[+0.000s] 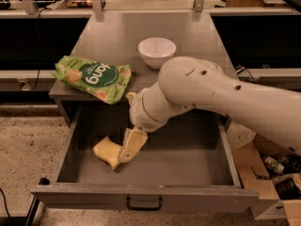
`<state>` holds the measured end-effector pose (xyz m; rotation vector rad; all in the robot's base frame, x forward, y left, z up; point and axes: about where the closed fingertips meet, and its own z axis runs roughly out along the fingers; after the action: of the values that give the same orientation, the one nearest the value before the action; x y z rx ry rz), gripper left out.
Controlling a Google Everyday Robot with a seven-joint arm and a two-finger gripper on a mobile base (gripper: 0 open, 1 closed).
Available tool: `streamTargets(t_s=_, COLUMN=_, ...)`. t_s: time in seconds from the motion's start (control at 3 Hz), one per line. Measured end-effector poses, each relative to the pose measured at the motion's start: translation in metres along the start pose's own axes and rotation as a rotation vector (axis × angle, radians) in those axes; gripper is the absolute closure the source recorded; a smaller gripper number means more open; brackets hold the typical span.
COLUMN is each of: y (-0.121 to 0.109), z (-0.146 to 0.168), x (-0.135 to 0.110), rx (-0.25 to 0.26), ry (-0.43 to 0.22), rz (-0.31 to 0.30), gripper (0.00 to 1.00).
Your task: Pick sponge from top drawer and place on counter
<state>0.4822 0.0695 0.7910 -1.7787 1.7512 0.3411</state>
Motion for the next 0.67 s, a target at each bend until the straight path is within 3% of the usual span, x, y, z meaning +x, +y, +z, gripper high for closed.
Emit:
streamTargets(t_s=0.33, y=-0.007, z=0.039, x=0.012, rx=0.020, ry=-0.038, rz=-0.009, gripper=0.00)
streamTargets(t_s=0.67, y=-0.010, z=0.062, x=0.028, rx=0.032, ry=-0.068, rz=0.006, gripper=0.13)
